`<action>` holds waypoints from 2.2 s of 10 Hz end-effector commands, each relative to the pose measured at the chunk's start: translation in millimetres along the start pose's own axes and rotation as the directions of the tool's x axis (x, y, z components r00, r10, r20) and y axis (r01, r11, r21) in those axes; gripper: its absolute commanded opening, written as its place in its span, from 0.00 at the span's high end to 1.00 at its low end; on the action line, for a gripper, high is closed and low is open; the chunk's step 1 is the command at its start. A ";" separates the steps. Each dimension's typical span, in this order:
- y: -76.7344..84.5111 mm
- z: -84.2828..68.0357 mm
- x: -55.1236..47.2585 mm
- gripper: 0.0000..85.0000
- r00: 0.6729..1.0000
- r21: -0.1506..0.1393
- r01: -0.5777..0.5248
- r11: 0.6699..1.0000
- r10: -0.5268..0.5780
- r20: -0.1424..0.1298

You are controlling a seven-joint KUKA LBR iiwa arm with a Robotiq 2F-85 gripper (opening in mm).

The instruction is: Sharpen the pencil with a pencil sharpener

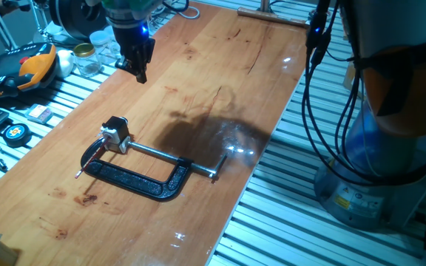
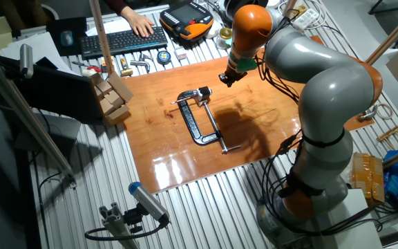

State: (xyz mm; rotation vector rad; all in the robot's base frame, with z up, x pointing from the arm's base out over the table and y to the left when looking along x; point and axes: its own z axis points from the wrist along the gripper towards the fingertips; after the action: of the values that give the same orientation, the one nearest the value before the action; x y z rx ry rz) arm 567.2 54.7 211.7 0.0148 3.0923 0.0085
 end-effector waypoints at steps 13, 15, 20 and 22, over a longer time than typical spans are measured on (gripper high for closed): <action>1.8 4.6 3.2 1.00 1.000 -0.028 -0.019 0.999 0.019 -0.008; 1.9 4.4 3.2 1.00 1.000 -0.025 -0.017 1.000 0.017 -0.005; 0.0 5.4 4.1 1.00 1.000 -0.016 -0.008 1.000 0.008 0.000; -0.7 6.3 4.7 1.00 1.000 -0.019 -0.008 1.000 0.008 0.000</action>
State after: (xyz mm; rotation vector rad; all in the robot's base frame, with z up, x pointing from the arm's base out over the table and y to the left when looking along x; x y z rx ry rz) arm 562.8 54.2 205.2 0.0257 3.0916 0.0388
